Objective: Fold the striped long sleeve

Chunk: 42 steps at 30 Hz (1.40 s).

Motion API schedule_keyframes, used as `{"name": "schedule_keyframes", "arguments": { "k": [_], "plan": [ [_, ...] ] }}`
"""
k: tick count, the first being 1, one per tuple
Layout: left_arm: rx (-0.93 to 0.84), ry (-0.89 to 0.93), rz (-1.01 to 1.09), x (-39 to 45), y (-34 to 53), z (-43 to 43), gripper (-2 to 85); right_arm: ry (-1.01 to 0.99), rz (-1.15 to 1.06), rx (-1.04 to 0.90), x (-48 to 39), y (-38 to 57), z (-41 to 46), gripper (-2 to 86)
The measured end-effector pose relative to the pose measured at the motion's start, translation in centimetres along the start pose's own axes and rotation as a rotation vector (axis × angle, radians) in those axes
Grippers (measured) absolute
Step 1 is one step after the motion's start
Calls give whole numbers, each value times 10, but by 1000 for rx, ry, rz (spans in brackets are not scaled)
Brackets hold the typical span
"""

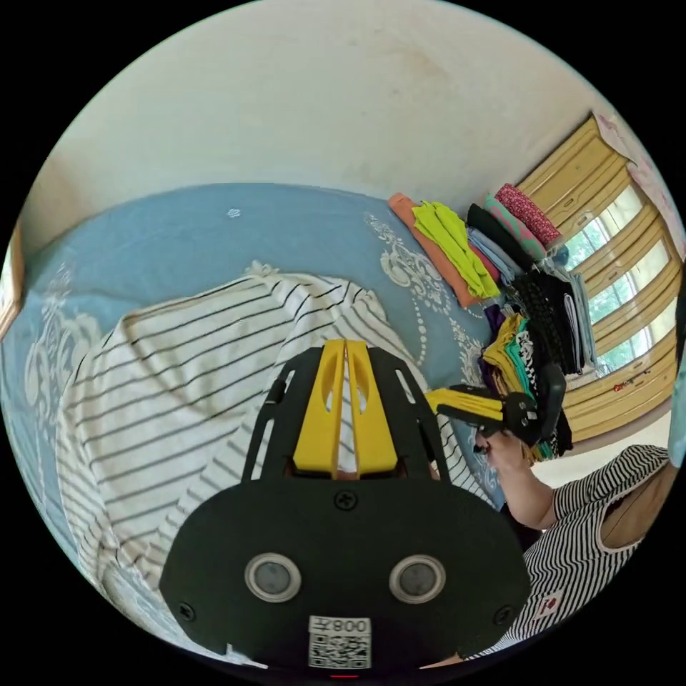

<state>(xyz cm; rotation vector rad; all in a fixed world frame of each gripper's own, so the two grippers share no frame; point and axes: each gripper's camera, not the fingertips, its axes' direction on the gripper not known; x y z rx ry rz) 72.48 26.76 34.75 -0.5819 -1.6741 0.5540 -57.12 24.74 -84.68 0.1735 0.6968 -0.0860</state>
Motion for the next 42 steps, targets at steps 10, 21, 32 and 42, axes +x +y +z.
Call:
{"name": "schedule_keyframes", "arguments": {
  "k": [10, 21, 32, 42],
  "plan": [
    [-22, -157, -345, -119, 225, -4, 2, -233, 216, -21, 48, -47, -57, 1],
    [138, -37, -421, -186, 408, 1, 7, -127, 102, -183, -67, -146, -91, 0],
    [564, -117, -1088, -293, 728, -63, 71, -156, 10, -243, -177, -231, -148, 0],
    [548, -109, -1125, -346, 816, -33, 31, -293, -164, -299, -335, -348, -169, 4]
  ]
}}
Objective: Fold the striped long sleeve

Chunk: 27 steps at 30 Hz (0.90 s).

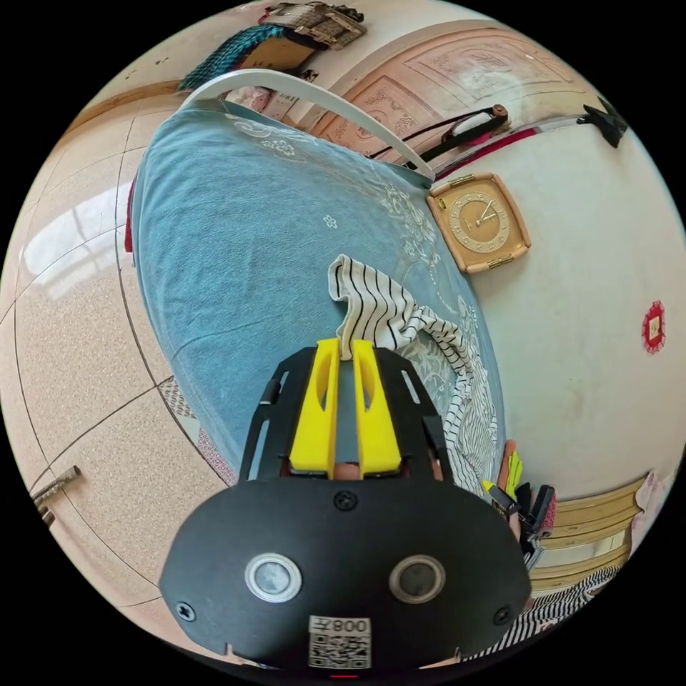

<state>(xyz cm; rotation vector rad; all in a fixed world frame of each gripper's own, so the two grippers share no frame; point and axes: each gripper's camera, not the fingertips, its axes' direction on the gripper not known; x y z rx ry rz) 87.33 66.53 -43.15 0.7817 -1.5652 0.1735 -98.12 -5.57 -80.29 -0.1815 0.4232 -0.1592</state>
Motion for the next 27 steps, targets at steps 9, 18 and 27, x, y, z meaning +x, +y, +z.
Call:
{"name": "schedule_keyframes", "arguments": {
  "k": [9, 18, 27],
  "plan": [
    [-6, 153, 303, 13, 18, -7, 7, -186, -303, -23, -194, -152, -24, 61],
    [-94, 109, 323, 4, 56, 21, 6, -18, -773, -191, -443, -241, 34, 80],
    [-104, 136, 282, -6, 59, 28, 9, 318, -1114, -370, -563, -235, 144, 72]
  ]
}}
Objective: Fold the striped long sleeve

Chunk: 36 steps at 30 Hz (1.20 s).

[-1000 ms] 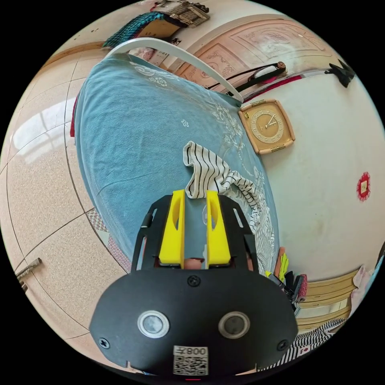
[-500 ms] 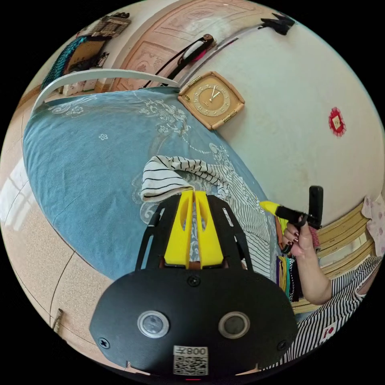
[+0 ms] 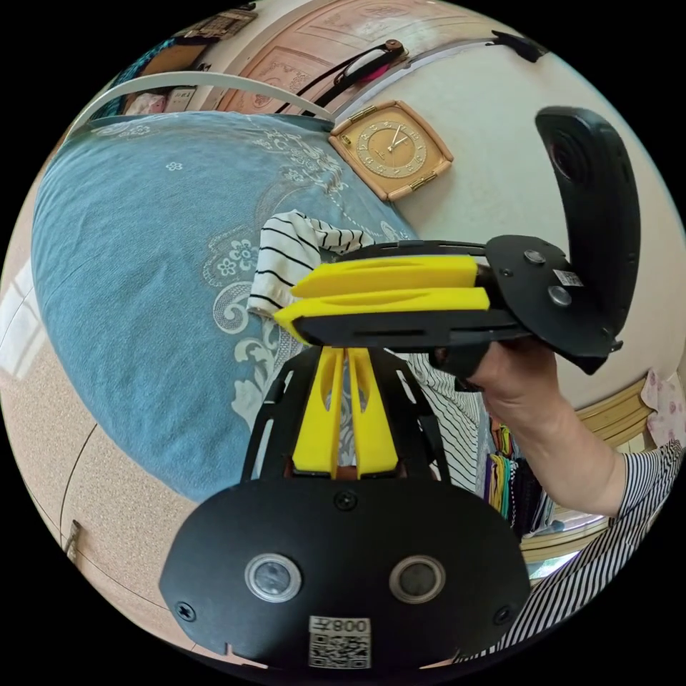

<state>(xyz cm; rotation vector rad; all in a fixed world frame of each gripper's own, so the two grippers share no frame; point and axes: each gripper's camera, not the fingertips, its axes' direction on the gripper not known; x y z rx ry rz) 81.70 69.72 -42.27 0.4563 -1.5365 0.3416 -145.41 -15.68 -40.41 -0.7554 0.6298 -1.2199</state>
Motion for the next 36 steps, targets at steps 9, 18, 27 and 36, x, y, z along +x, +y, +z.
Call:
{"name": "schedule_keyframes", "arguments": {
  "k": [9, 18, 27, 36],
  "plan": [
    [-3, 18, -17, 14, -10, -8, 6, 39, 15, -22, 5, -5, 34, 13],
    [152, 81, 153, 90, -72, -56, 6, -356, 415, 344, 170, 115, -10, 2],
    [188, 306, 622, 281, -178, -85, 5, -509, 671, 778, 287, 403, -56, 2],
    [-155, 518, 814, 460, -165, 21, 4, -416, 966, 918, 218, 742, 47, 1]
  ]
}}
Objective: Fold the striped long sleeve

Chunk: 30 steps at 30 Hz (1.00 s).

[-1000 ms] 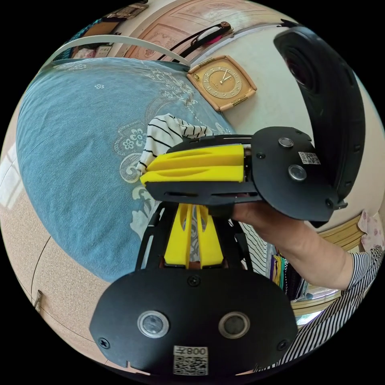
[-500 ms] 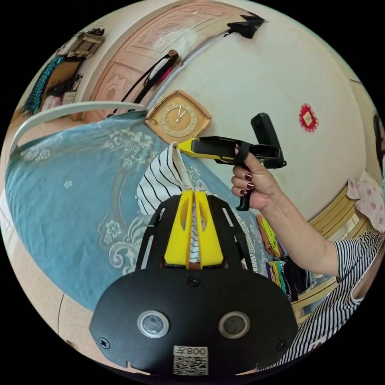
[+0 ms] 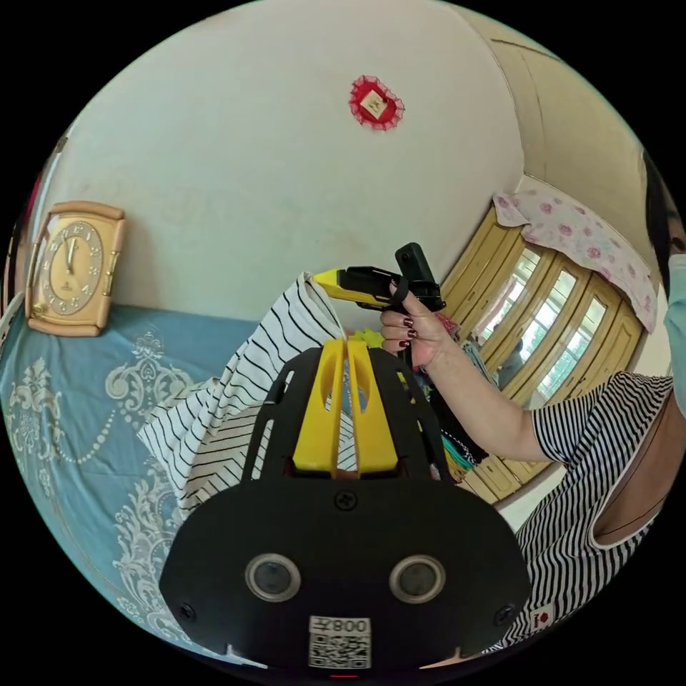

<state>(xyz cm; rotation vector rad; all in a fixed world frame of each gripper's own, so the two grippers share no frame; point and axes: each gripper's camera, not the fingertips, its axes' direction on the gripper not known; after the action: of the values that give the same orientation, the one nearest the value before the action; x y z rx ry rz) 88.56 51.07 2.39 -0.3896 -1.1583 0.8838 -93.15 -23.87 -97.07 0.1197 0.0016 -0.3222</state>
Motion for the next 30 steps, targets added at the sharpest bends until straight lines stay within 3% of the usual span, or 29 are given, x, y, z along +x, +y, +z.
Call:
{"name": "schedule_keyframes", "arguments": {
  "k": [9, 19, 25, 30],
  "plan": [
    [-288, 86, -111, 32, -19, 133, 5, -15, 346, 67, 217, 262, -56, 2],
    [-366, 88, -109, 73, -57, 188, 27, -23, 254, -3, 315, 374, -43, 2],
    [-301, -99, -269, 56, -80, 173, 67, -26, 194, -40, 354, 430, -28, 2],
    [-379, -307, -153, 48, -138, 188, 65, -5, 137, -48, 379, 444, -16, 1]
  ]
}}
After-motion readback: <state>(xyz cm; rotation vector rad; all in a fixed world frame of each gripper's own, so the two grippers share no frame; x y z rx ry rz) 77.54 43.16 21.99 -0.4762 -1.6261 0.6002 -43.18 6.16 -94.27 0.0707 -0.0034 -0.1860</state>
